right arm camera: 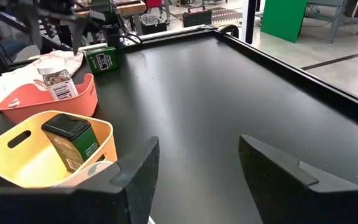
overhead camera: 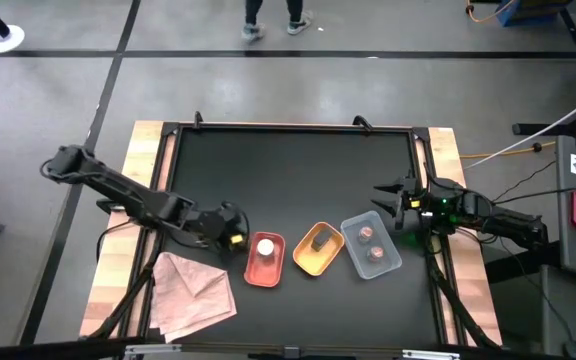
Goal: Sort spices by type
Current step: Put the black spice can into the yellow bin
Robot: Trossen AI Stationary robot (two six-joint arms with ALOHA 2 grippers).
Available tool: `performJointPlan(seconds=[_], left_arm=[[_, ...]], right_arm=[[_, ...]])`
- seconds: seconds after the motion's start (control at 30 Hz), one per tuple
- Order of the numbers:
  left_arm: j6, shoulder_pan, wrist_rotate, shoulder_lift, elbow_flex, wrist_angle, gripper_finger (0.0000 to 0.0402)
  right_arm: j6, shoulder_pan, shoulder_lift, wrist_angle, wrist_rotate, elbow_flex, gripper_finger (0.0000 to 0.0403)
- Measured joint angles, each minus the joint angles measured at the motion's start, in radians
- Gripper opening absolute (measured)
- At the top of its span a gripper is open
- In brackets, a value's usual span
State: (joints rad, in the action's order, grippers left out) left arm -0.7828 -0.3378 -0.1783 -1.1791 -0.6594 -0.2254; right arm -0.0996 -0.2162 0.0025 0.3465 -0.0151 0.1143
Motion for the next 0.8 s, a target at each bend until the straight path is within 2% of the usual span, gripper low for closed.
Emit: performJointPlan(seconds=[0.1, 0.23, 0.47, 0.6, 0.8], left_arm=[[-0.140, 0.007, 0.001, 0.084, 0.000, -0.126, 0.0265], [-0.412, 0.033, 0.000, 0.173, 0.000, -0.317, 0.0265], [-0.768, 0.056, 0.005, 0.235, 0.000, -0.641, 0.0265], [-0.879, 0.057, 0.004, 0.234, 0.000, -0.711, 0.0265], [-0.923, 0.057, 0.005, 0.232, 0.000, -0.732, 0.0265]], right_arm=[[0.000, 0.000, 0.000, 0.000, 0.000, 0.000, 0.0221], [0.000, 0.000, 0.000, 0.000, 0.000, 0.000, 0.0221], [0.000, 0.000, 0.000, 0.000, 0.000, 0.000, 0.0221], [0.000, 0.000, 0.000, 0.000, 0.000, 0.000, 0.0221], [0.000, 0.000, 0.000, 0.000, 0.000, 0.000, 0.0221]])
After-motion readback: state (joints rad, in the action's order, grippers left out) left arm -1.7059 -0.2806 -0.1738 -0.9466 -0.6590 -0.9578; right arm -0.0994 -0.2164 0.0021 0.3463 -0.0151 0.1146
